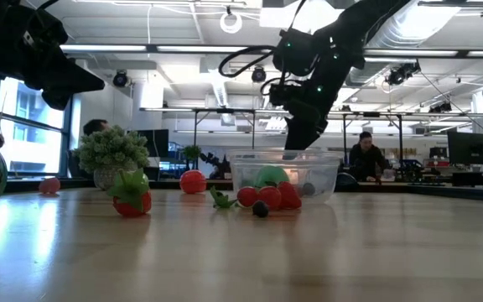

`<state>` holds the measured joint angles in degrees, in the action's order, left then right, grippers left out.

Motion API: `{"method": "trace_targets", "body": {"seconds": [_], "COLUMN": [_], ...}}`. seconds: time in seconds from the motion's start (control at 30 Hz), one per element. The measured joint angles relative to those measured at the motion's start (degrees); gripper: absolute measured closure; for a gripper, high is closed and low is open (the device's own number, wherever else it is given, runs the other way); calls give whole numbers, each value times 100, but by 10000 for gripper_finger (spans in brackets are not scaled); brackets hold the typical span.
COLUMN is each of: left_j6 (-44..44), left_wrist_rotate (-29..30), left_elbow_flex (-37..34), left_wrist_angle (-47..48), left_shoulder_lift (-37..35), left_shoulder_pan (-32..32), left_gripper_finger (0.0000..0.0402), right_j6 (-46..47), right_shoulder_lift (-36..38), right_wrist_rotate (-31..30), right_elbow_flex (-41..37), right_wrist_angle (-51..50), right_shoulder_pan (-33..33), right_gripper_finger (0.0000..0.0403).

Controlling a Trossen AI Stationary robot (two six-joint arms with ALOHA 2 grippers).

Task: Pick and placing Produce into tupperware
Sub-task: Adjust the transparent container, then put the blueberry into the transparent container

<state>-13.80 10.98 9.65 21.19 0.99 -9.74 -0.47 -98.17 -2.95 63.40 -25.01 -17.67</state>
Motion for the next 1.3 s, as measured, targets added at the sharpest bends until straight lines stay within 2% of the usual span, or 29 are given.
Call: {"method": "trace_targets", "body": {"seconds": [0.27,0.53,0.67,0.83,1.0,1.07,1.13,1.3], "left_j6": [0,-1,-2,0,0,0,0,0], "left_wrist_rotate": [0,0,0,0,0,2,0,0], "left_elbow_flex": [0,1,0,0,0,0,1,0], "left_wrist_angle": [0,0,0,2,0,0,0,0], "left_shoulder_lift": [-1,-1,-2,0,0,0,-1,0], "left_shoulder_pan": [0,0,0,0,0,2,0,2], "left_gripper_finger": [385,385,385,385,385,385,385,385], "right_j6": [45,337,864,1566,2330,2767,3139,2835], "right_shoulder_lift": [345,1485,2108,2629,2808,2800,2743,2345], "right_wrist_rotate": [46,239,49,-713,-1456,-1837,-2214,-2749], "right_elbow_flex": [-2,-2,-2,-97,-710,-1192,-1785,-3145], "right_wrist_angle": [30,-242,-713,-1159,-1087,-755,53,2770], "right_shoulder_pan": [80,678,1344,2406,3601,4089,4534,5052], "right_gripper_finger": [261,261,261,261,261,261,261,261]}}
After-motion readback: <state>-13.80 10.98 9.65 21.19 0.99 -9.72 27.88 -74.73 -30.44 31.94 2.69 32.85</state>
